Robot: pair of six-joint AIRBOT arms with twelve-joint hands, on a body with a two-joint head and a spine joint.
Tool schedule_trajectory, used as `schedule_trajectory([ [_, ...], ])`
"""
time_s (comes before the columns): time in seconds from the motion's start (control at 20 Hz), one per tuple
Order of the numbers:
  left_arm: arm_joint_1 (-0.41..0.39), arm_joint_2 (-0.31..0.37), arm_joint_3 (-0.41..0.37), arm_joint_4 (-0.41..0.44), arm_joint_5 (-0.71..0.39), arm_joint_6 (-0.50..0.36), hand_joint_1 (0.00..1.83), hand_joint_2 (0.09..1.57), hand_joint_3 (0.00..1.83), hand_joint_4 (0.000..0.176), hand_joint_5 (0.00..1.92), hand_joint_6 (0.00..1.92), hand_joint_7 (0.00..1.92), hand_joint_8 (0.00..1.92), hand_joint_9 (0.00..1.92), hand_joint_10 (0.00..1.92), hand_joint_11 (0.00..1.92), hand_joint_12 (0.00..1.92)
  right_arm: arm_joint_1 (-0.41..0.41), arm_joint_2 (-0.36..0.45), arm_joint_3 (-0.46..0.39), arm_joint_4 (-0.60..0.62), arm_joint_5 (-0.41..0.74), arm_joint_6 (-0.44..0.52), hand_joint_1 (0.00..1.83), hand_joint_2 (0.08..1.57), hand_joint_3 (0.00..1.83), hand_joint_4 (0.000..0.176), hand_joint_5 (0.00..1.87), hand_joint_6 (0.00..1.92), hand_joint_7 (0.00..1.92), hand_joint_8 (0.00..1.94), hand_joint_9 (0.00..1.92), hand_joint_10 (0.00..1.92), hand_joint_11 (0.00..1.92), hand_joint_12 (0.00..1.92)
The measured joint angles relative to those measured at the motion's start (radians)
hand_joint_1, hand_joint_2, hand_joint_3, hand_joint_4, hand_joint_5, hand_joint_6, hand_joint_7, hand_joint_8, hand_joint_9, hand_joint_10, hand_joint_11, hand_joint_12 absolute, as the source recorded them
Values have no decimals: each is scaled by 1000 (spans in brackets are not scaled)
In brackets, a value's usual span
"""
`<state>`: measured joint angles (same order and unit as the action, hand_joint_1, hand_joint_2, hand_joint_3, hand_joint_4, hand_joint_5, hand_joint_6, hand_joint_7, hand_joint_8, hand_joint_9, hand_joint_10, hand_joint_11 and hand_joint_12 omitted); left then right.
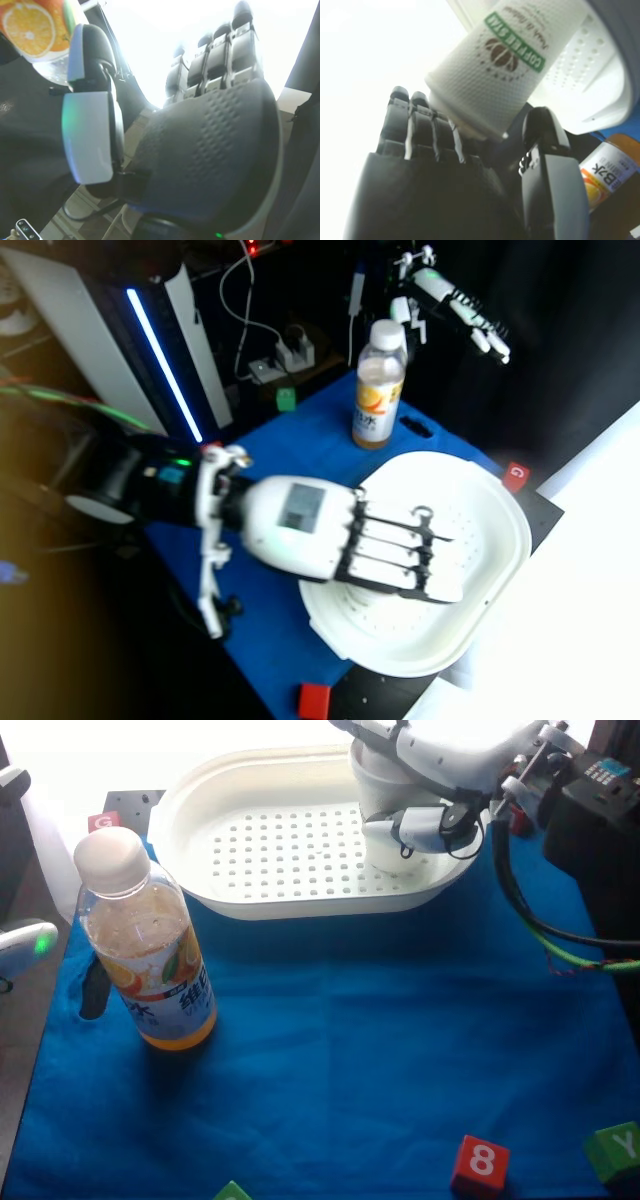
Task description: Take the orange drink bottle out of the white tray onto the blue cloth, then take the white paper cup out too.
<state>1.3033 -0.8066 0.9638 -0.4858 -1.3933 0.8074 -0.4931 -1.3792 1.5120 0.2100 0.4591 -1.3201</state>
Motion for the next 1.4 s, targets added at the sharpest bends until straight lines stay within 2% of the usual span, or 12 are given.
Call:
schedule_trajectory([
  [0.2,0,-9,8,0,6,-3,796,1114,0,129,65,0,0,0,0,0,0,449,3,-11,50,47,-9,1,620,1146,0,1,0,0,0,0,0,0,32,27],
  [0.3,0,-10,8,3,6,-7,799,1125,1,102,66,0,0,0,0,0,0,407,3,-12,60,64,-18,1,672,1151,0,0,0,0,0,0,0,0,4,2],
  [0.4,0,-10,8,6,6,-7,789,1119,0,92,74,1,0,0,0,0,0,342,3,-16,62,76,-18,2,651,1188,0,0,122,53,69,42,111,23,0,992],
  [0.5,0,-10,8,3,5,-7,770,1120,1,107,65,6,0,0,0,0,0,457,7,-18,64,90,-6,19,686,1209,3,0,353,177,492,142,367,1049,293,1778],
  [0.55,0,-10,8,2,5,-7,763,1130,4,105,64,6,0,0,0,0,0,443,7,-18,69,90,1,42,678,1216,1,0,263,656,475,590,440,1387,478,1856],
  [0.65,0,-10,8,0,3,-8,761,1125,1,125,73,9,0,0,0,0,0,439,6,-14,78,97,9,92,710,1223,1,0,132,1348,332,1253,527,1652,681,1917],
  [0.8,0,-11,8,-2,1,-11,779,1134,1,123,78,1,0,0,0,0,0,299,6,-10,78,90,11,105,850,1355,10,0,432,1670,398,1436,551,1693,637,1921],
  [0.9,0,-13,8,-2,1,-11,793,1136,1,122,84,3,0,0,0,0,0,284,6,-11,80,50,11,139,854,1263,0,0,199,1375,368,1476,494,1674,523,1921],
  [1.05,0,-13,8,-7,1,-11,841,1132,0,121,96,3,0,0,0,0,0,336,6,-8,71,32,12,150,838,1347,9,0,452,1617,357,1413,434,1640,447,1921],
  [1.2,0,-13,8,-6,1,-11,798,1127,0,136,92,2,0,0,0,0,0,345,6,34,0,-2,16,151,803,1262,0,0,135,1442,317,1281,338,1573,343,1921],
  [1.35,0,-13,8,-10,1,-11,760,1112,0,161,89,2,0,0,20,5,0,641,19,93,-82,-60,40,154,836,1349,8,0,448,1625,384,1422,430,1658,427,1918],
  [1.4,0,-13,8,-13,0,-11,785,1111,0,148,88,0,0,0,14,0,0,730,36,119,-112,-85,68,154,806,1374,4,60,511,1691,404,1627,461,1835,232,1921],
])
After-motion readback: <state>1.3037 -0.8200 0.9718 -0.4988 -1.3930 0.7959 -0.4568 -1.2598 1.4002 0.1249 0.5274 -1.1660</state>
